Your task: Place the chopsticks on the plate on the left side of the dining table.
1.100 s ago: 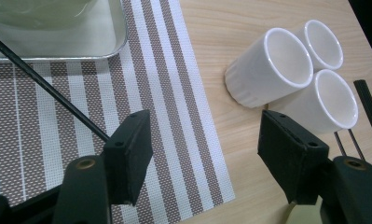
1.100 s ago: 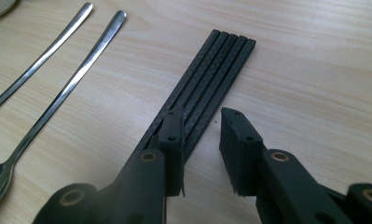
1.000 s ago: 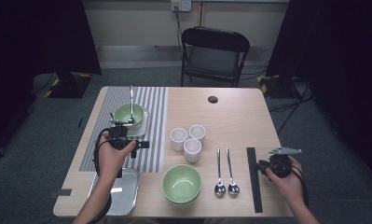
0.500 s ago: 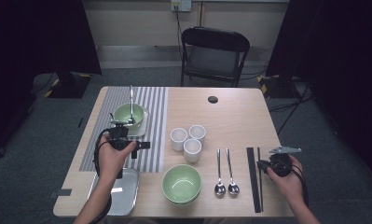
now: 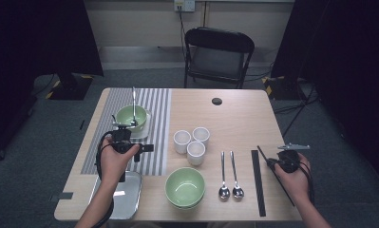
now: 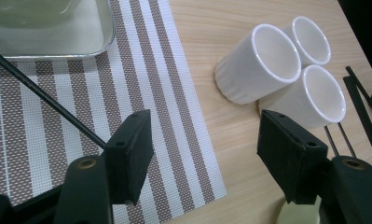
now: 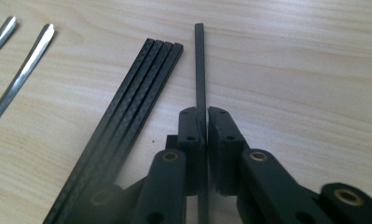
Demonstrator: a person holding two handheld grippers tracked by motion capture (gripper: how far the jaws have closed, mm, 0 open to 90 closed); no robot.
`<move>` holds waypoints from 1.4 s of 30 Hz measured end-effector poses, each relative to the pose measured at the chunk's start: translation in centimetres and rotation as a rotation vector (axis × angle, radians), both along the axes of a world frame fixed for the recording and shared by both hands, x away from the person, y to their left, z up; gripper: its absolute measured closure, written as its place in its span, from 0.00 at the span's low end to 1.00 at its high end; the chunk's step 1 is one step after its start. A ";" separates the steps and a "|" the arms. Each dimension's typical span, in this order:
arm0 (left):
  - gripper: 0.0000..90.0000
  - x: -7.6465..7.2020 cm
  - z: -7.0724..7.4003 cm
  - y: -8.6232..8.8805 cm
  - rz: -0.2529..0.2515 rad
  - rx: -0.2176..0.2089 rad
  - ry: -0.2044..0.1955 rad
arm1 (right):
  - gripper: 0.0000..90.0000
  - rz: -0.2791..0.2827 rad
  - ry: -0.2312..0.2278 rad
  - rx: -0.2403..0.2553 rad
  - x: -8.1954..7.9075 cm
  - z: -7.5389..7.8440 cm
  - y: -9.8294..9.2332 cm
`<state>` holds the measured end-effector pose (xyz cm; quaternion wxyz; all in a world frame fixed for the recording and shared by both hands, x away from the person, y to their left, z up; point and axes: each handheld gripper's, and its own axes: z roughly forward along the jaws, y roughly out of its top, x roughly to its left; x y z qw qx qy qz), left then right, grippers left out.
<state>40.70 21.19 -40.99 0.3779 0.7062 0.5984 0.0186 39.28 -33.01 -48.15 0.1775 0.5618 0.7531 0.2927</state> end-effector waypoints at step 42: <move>0.39 -0.3 0.2 0.4 -0.005 -0.005 -0.009 | 0.96 -0.124 0.090 0.125 1.6 0.3 -0.5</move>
